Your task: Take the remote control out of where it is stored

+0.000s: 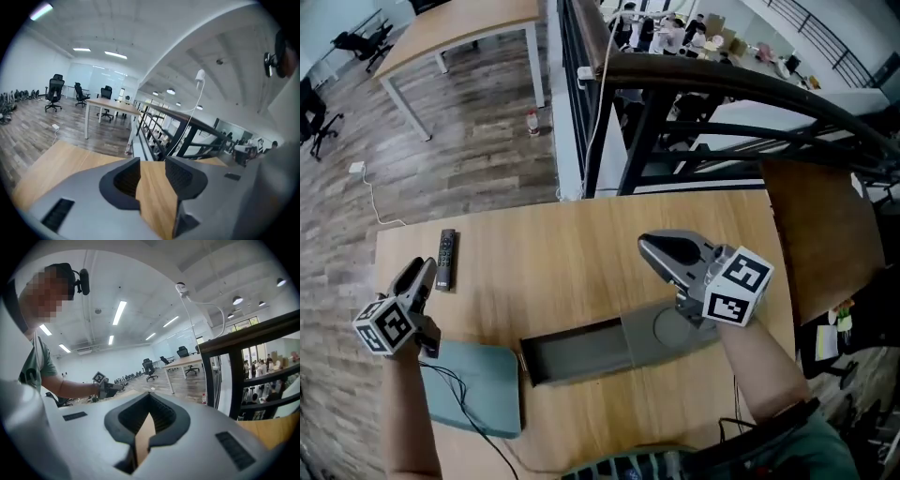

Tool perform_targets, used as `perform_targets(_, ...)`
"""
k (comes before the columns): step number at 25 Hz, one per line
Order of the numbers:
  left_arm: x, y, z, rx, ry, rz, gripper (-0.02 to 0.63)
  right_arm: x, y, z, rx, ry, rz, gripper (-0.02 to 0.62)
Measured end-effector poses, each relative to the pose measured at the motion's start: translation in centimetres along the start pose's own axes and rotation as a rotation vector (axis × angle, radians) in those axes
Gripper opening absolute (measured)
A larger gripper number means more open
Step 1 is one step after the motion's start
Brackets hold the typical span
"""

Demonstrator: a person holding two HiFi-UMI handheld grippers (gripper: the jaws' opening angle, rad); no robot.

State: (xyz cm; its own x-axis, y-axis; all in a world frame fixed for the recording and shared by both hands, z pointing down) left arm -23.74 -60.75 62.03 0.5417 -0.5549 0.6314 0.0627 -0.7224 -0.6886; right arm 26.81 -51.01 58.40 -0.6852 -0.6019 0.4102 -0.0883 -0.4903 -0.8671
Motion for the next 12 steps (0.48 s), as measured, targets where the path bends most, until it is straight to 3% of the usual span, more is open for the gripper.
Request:
perform_targets(5, -6.6, -1.1, 4.8, -0.029, -0.136, 0.195, 0.005, -0.5, 0.7, -2.5, 0.043, 0.011, 0.020, 0.003)
perform_targets(8, -10.9, -3.3, 6.6, -0.064, -0.263, 0.257, 0.005, -0.8, 0.6, -5.6, 0.056, 0.019, 0.008, 0.003)
perform_targets(12, -16.9, -6.3, 8.1, -0.088, -0.336, 0.287, 0.005, -1.3, 1.3, -9.5, 0.057, 0.020, -0.006, 0.003)
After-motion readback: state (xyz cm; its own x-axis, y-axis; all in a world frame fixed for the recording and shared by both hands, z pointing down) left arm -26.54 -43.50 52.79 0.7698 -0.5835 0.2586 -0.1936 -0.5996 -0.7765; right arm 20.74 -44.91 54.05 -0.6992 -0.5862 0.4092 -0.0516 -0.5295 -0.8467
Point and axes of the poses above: the fingertips, and each gripper's own axes: x forward along the fingers, z to its right, y out of its top, the point moved 10 cm from there along -x, backward along the fingers, and after that the axes turned 13 degrees about -z, right-handed, at the moved point
